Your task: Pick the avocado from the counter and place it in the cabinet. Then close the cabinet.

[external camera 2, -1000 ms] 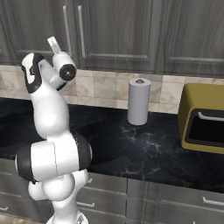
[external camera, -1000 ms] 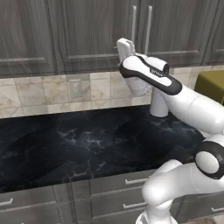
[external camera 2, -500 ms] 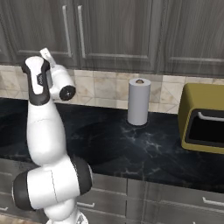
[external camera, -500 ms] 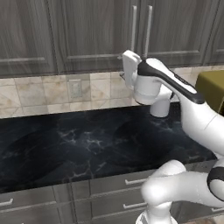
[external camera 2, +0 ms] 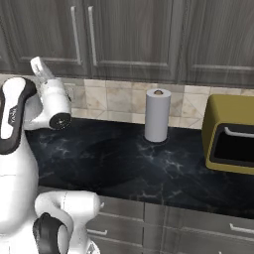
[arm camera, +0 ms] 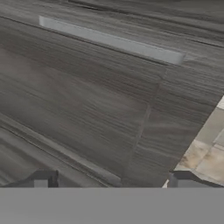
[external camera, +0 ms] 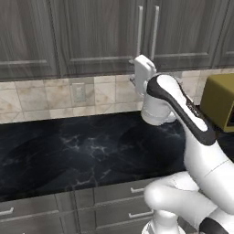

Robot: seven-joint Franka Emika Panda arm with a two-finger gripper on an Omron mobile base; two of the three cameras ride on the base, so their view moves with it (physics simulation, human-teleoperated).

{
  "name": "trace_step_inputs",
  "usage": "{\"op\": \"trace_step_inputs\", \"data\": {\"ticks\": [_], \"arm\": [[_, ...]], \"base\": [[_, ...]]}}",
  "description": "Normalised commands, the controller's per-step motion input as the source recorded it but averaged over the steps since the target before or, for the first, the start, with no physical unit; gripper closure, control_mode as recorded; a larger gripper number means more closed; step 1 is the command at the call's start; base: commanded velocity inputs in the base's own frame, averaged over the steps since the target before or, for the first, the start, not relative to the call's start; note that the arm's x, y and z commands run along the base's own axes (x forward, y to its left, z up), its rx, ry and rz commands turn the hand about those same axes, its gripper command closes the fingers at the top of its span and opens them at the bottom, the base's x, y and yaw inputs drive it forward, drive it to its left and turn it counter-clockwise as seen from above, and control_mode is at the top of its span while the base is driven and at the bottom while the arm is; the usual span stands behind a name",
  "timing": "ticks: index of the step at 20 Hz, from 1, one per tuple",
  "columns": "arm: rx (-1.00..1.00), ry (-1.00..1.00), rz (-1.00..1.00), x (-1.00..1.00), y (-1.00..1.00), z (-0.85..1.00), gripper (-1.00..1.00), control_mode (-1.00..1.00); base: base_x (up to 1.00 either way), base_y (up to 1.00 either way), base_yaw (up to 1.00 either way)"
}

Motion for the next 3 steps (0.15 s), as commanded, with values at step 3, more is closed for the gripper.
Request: {"op": "trace_step_inputs", "data": {"ticks": [3], "arm": [[-0.05, 0.24, 0.00, -1.00, -0.56, 1.00, -1.00, -1.00]], "base": [[0.00, 0.00, 0.00]]}}
